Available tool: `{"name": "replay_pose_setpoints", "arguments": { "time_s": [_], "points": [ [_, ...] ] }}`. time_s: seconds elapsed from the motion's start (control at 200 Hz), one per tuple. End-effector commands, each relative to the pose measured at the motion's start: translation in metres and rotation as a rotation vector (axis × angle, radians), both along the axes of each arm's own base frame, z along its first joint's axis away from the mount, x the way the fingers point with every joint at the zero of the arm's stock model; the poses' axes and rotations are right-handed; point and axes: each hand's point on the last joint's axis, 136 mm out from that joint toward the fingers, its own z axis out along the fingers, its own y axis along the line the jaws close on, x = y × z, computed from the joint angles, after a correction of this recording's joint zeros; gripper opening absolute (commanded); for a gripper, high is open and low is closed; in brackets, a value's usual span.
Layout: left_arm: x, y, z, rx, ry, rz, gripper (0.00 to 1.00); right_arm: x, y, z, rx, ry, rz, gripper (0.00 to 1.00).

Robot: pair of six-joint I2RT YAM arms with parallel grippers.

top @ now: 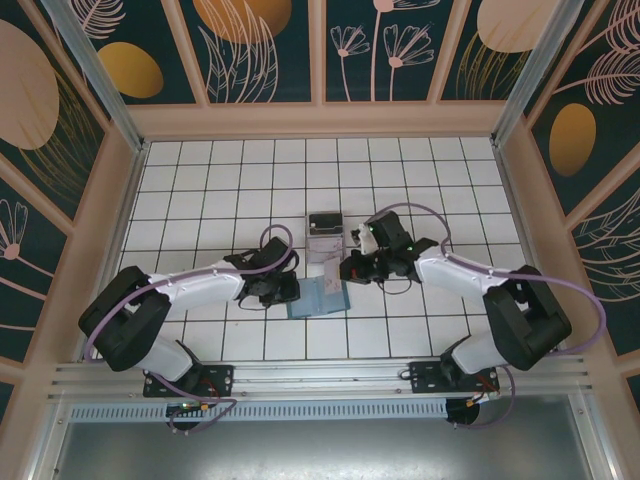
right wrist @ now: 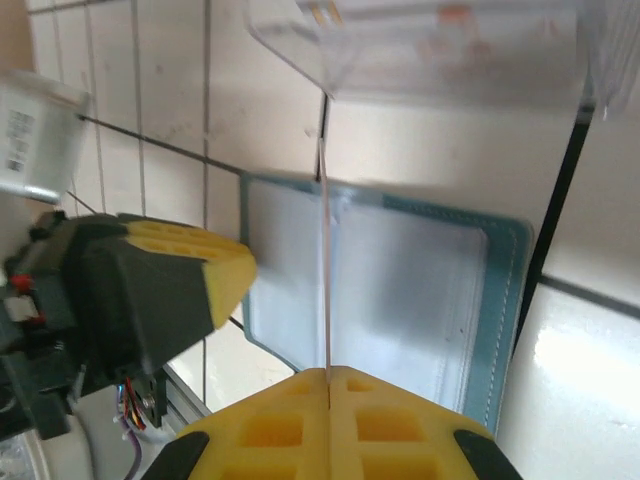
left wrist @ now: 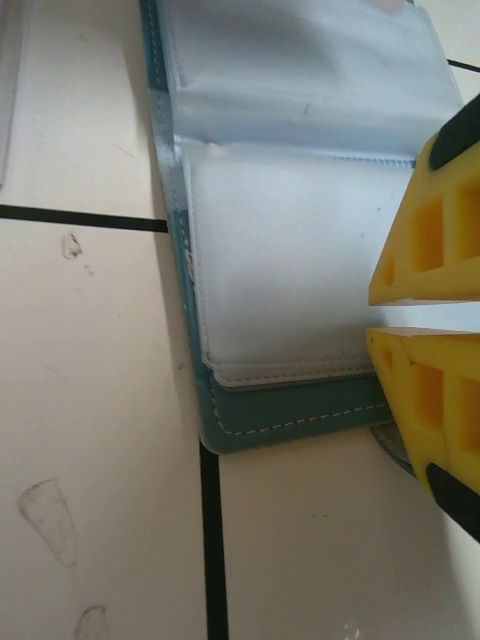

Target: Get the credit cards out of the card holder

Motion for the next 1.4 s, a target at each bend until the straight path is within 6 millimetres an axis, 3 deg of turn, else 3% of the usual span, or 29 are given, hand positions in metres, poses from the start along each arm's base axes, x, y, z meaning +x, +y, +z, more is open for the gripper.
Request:
{"name": "replay_pose_setpoints", "arguments": {
  "time_s": [0.0,0.14,0.275,0.34,0.485,0.605,0.821,0.981,1.391],
  "points": [
    [0.011,0.002,0.019,0.02,-0.053,-0.001,0.15,0.015,-0.01,0.022,-0.061,-0.096,0.004,0.0],
    [0.017,0.001,0.034,0.011,-0.088,0.007,0.15,0.03,-0.007,0.045,-0.111,-0.254,0.131,0.0],
    [0.016,0.005,0.033,0.019,-0.092,0.014,0.15,0.053,-0.016,0.064,-0.254,-0.485,0.252,0.0],
    [0.015,0.006,0.032,0.018,-0.089,0.011,0.15,0.055,-0.016,0.065,-0.292,-0.586,0.381,0.0],
    [0.015,0.006,0.028,0.017,-0.081,0.001,0.15,0.039,-0.01,0.059,-0.348,-0.796,0.787,0.0],
    [0.015,0.005,0.028,0.012,-0.079,-0.007,0.14,0.048,-0.013,0.06,-0.486,-0.901,0.971,0.0],
    [0.016,0.009,0.03,0.01,-0.084,-0.005,0.14,0.062,-0.014,0.054,-0.613,-0.868,1.176,0.0],
    [0.017,0.009,0.03,0.006,-0.086,-0.003,0.14,0.07,-0.002,0.041,-0.66,-0.829,1.283,0.0],
    [0.015,0.015,0.029,-0.007,-0.091,0.021,0.14,0.085,0.015,0.013,-0.664,-0.718,1.379,0.0]
  ]
}}
